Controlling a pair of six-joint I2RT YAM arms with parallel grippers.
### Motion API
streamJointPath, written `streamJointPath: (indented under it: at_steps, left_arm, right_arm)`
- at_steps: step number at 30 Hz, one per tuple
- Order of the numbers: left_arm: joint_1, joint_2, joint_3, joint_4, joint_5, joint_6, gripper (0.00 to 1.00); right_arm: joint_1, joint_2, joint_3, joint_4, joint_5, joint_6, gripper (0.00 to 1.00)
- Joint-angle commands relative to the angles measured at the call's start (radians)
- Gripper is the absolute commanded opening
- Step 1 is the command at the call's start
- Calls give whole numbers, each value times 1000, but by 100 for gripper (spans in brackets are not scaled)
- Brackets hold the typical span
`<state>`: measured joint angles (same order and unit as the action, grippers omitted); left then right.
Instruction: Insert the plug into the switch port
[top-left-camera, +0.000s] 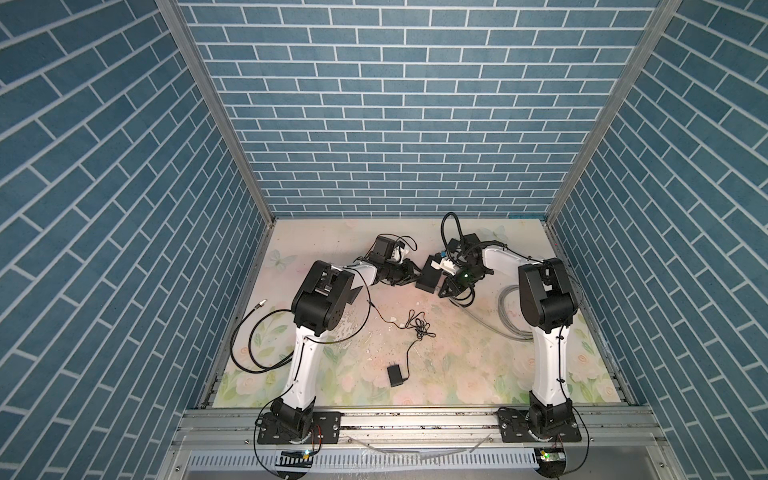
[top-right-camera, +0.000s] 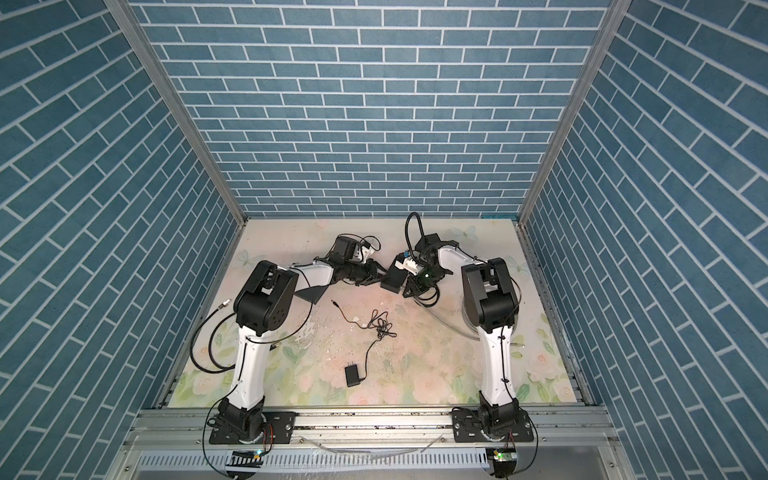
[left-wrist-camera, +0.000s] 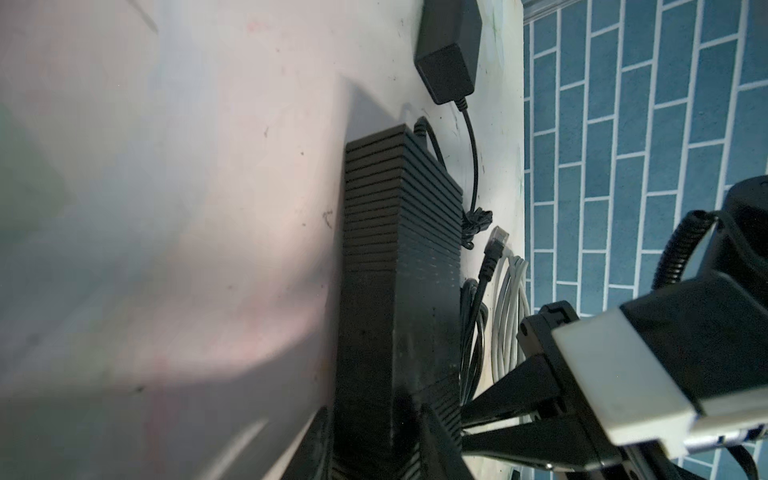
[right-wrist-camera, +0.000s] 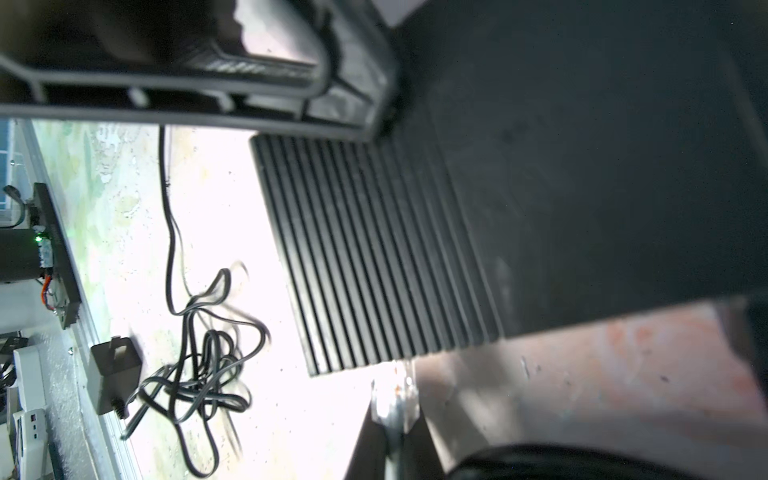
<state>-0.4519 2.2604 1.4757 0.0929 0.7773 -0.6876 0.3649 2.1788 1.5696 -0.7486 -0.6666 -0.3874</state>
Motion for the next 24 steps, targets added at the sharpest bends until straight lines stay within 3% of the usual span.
streamJointPath:
  at_steps: [1,6,15,24]
  left_arm:
    - [-58,34,45,-110,172,103,34]
    - [-59,49,75,-127,197,146,34]
    - [-68,-9,-36,-9,198,43,32]
    - [-123,17,-44,48,239,-7,31]
  right_arm:
    - [25,-35,18,129,-148,-81,6]
    - [24,-24,27,146,-154,-66,6]
    - [22,-30,-25,349,-54,162,6]
    - [24,-67,-86,528,-32,194,5]
